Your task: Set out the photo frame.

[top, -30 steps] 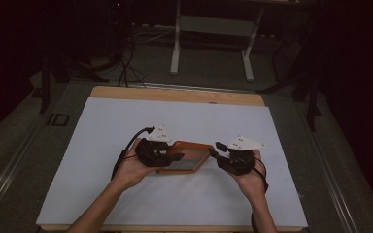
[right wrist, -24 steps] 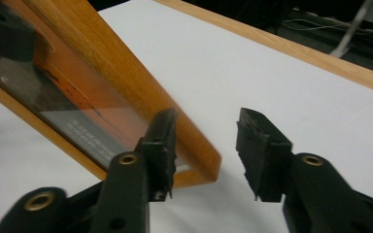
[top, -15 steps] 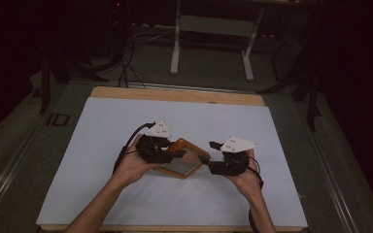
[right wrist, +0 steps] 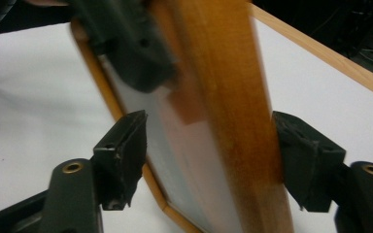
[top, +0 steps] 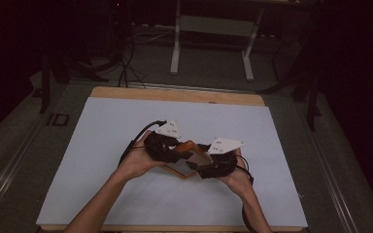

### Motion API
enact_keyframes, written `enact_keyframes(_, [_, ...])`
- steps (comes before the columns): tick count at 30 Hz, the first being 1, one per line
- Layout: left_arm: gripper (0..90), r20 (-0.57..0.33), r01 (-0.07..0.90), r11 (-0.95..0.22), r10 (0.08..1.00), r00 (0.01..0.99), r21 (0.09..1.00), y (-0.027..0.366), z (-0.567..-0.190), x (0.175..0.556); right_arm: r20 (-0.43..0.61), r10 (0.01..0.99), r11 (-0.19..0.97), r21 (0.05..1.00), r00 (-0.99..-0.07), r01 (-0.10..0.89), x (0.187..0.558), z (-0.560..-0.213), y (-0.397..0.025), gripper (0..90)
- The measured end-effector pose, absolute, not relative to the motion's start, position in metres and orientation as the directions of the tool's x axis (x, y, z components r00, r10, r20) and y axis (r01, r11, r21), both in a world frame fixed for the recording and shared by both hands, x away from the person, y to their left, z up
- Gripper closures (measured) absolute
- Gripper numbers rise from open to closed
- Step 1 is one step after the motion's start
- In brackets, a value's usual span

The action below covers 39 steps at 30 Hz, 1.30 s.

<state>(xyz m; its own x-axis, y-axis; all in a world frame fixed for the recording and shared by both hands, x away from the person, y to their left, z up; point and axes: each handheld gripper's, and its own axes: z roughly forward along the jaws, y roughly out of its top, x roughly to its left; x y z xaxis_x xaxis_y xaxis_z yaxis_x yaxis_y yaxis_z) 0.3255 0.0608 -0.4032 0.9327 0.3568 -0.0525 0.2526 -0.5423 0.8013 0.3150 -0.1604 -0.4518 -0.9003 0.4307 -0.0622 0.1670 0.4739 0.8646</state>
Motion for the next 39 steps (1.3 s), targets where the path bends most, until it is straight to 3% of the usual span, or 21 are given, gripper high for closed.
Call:
enact_keyframes(9, [51.3,-0.082,0.304,-0.514,0.409,0.909,0.802,0.068,-0.407,0.332,-0.054,0.413,0.465,0.871,-0.909,0.160,0.313,-0.449,-0.174,60.9])
enact_keyframes(12, [45.6,-0.107,0.321,-0.487,0.417,0.903,0.812,0.073,-0.409,0.333,-0.044,0.404,0.459,0.874,-0.914,0.161,0.313,-0.448,-0.177,65.5])
enact_keyframes(27, [42.4,-0.190,0.374,-0.323,0.480,0.857,0.869,0.118,-0.410,0.328,-0.056,0.395,0.485,0.860,-0.917,0.156,0.311,-0.449,-0.184,68.0])
enact_keyframes(39, [36.4,-0.203,0.402,-0.293,0.530,0.823,0.867,0.126,-0.436,0.328,-0.054,0.412,0.503,0.846,-0.910,0.178,0.314,-0.450,-0.192,67.5])
